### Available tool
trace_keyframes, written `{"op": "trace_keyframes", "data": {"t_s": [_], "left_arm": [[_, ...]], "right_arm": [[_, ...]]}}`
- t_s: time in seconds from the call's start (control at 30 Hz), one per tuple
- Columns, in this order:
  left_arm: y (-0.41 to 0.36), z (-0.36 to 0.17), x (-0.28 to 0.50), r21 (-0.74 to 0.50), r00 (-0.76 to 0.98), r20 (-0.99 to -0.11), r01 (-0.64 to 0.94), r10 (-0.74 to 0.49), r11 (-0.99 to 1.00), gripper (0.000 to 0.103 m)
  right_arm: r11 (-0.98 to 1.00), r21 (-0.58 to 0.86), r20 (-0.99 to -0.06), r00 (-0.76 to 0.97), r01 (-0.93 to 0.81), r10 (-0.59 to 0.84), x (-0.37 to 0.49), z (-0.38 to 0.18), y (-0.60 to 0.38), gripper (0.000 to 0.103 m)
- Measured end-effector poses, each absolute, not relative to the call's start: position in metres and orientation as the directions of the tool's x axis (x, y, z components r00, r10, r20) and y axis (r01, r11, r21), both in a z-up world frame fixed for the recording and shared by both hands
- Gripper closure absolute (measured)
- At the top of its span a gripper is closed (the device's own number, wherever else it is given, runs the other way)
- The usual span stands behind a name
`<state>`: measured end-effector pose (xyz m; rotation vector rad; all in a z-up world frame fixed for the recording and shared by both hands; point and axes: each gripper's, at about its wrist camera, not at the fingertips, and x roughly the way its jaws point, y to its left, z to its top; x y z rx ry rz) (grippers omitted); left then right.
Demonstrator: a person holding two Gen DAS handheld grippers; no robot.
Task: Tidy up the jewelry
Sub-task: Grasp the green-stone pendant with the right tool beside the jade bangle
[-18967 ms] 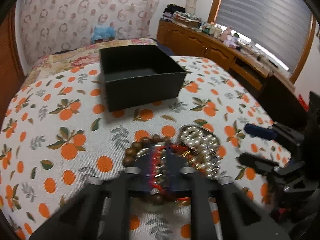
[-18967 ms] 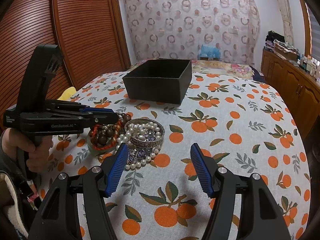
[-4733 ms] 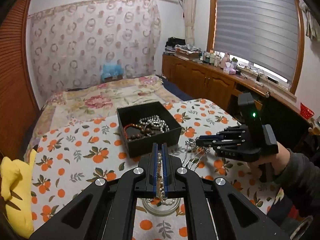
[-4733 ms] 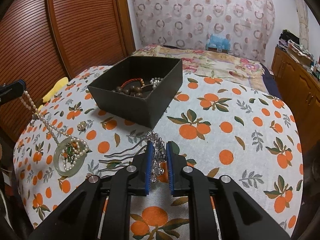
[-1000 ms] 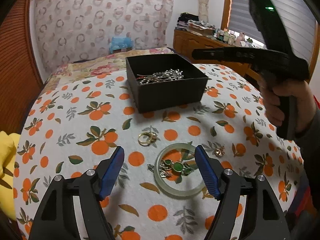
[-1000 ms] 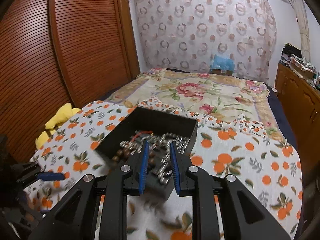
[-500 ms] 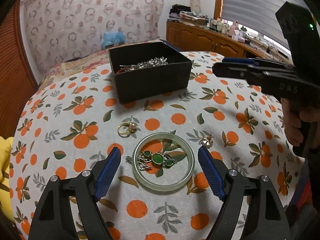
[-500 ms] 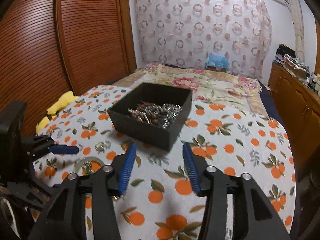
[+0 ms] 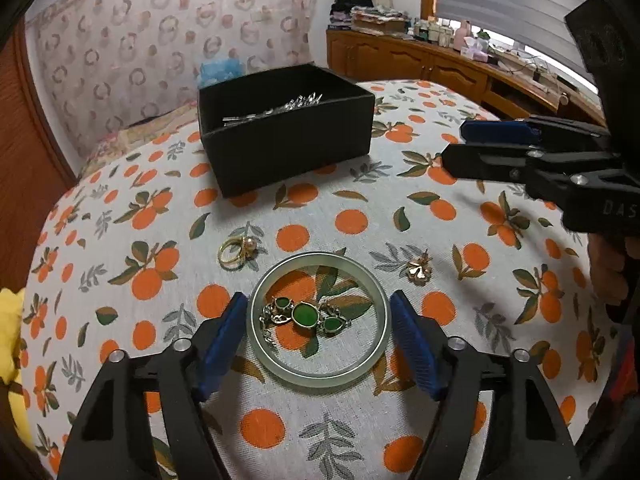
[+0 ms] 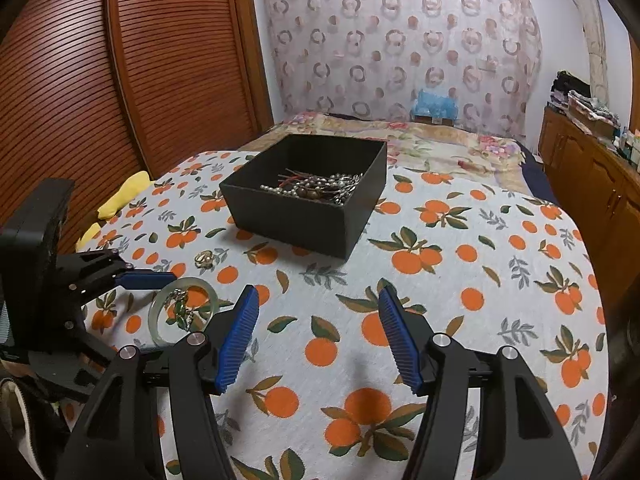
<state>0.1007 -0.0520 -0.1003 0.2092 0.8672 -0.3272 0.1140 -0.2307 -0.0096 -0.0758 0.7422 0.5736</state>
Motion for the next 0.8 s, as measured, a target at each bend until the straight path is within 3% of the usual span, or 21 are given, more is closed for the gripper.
{"op": "trace_keyframes", "data": {"t_s": [0.43, 0.53, 0.8], "left_arm": [[-0.006, -0.067, 0.069, -0.005, 0.687, -0.696, 0.285, -0.208, 0.959, 0.034], [0.008, -0.065, 0.062, -0.008, 0.696, -0.692, 0.258, -0.191, 0.966, 0.034], [0.036, -0.061, 0.055, -0.012, 0.715, -0.681, 0.201, -0.155, 0.98, 0.034]], "right_arm": [[0.781, 0.129, -0.693, 0.508, -0.611, 0.512, 0.106, -0.019, -0.185, 0.039], [0.751, 0.116, -0.709, 0.476, -0.65, 0.521, 0.104, -0.022, -0.165, 0.052], [0.671, 0.076, -0.757, 0.395, -0.738, 0.52, 0.097, -0.034, -0.118, 0.065]]}}
